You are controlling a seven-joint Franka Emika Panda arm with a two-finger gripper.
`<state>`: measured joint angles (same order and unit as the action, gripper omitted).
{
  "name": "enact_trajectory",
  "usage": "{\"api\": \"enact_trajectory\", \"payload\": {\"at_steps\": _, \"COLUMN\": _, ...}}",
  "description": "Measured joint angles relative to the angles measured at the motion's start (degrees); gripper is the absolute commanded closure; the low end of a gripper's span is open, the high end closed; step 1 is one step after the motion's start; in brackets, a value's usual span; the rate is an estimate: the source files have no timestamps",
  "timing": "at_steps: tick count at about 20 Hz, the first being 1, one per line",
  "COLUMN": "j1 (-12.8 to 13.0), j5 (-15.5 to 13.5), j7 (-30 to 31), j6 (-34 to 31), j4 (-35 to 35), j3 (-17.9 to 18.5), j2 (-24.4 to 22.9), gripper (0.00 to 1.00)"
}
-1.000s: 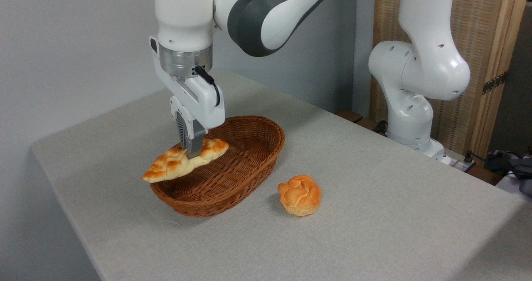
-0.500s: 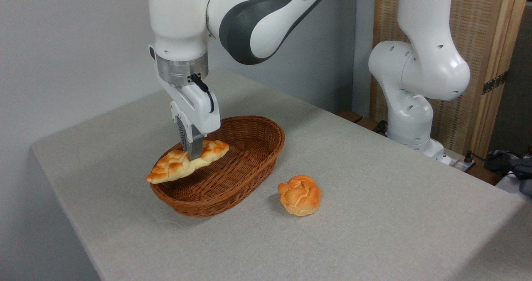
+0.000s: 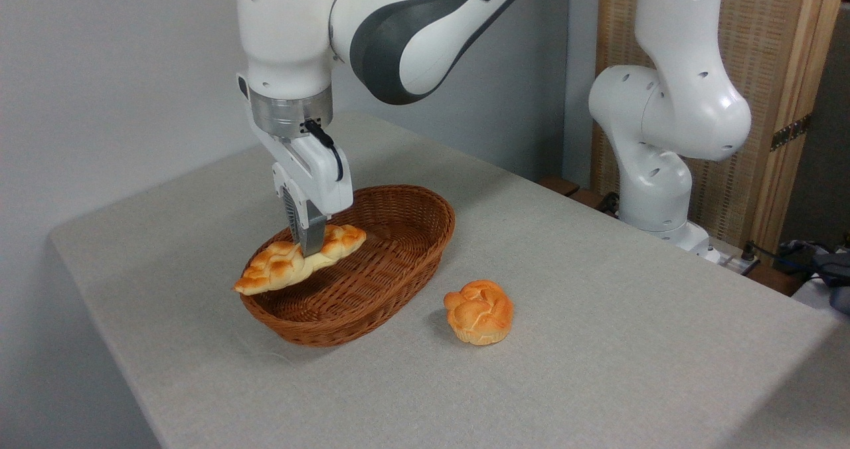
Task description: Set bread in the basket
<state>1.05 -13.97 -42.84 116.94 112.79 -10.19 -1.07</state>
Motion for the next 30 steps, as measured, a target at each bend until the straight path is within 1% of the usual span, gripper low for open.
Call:
{"api": "enact_trajectory", "payload": {"at_steps": 1, "j1": 0.0, "j5": 0.0, "j7": 0.22, "j6": 0.0, "j4": 0.0, "j3": 0.0, "j2": 0.02, "gripper": 0.46}}
{"api": "enact_trajectory", "payload": {"at_steps": 2, "j1": 0.0, "j5": 0.0, "j7": 0.28, "j6": 0.0, "j4": 0.0, "j3": 0.0, "j2": 0.04, "gripper": 0.39}}
{"api": "enact_trajectory", "payload": {"at_steps": 4, "j1": 0.0, "j5": 0.0, "j7": 0.42, "j6": 0.0, "j4": 0.0, "j3": 0.0, "j2": 0.07, "gripper": 0.27}}
{"api": "enact_trajectory", "payload": {"at_steps": 7, "j1": 0.0, "j5": 0.0, "j7": 1.33, "j6": 0.0, "j4": 0.0, "j3": 0.0, "j2": 0.12, "gripper": 0.25}}
{"api": "enact_trajectory", "payload": {"at_steps": 9, "j1": 0.0, "j5": 0.0, "j7": 1.64, "j6": 0.0, "j4": 0.0, "j3": 0.0, "j2": 0.21, "gripper": 0.12}}
{"api": "enact_trajectory", "payload": {"at_steps": 10, "j1": 0.0, "j5": 0.0, "j7": 1.7, "j6": 0.0, "j4": 0.0, "j3": 0.0, "j2": 0.24, "gripper": 0.0}}
{"api": "enact_trajectory", "payload": {"at_steps": 21, "j1": 0.0, "j5": 0.0, "j7": 1.77, "j6": -0.01, "j4": -0.27, "j3": 0.0, "j2": -0.05, "gripper": 0.0}}
{"api": "enact_trajectory", "payload": {"at_steps": 23, "j1": 0.0, "j5": 0.0, "j7": 1.84, "j6": -1.02, "j4": -0.5, "j3": 0.0, "j2": -0.64, "gripper": 0.0}}
{"api": "enact_trajectory", "payload": {"at_steps": 25, "j1": -0.02, "j5": 0.0, "j7": 2.83, "j6": -4.23, "j4": -1.5, "j3": 0.0, "j2": -1.28, "gripper": 0.0}}
{"api": "enact_trajectory", "payload": {"at_steps": 27, "j1": -0.19, "j5": 0.01, "j7": 5.51, "j6": -10.45, "j4": -4.0, "j3": 0.05, "j2": -1.99, "gripper": 0.0}}
{"api": "enact_trajectory", "payload": {"at_steps": 30, "j1": -0.58, "j5": 0.52, "j7": 6.46, "j6": -15.75, "j4": -6.76, "j3": 0.35, "j2": -2.39, "gripper": 0.0}}
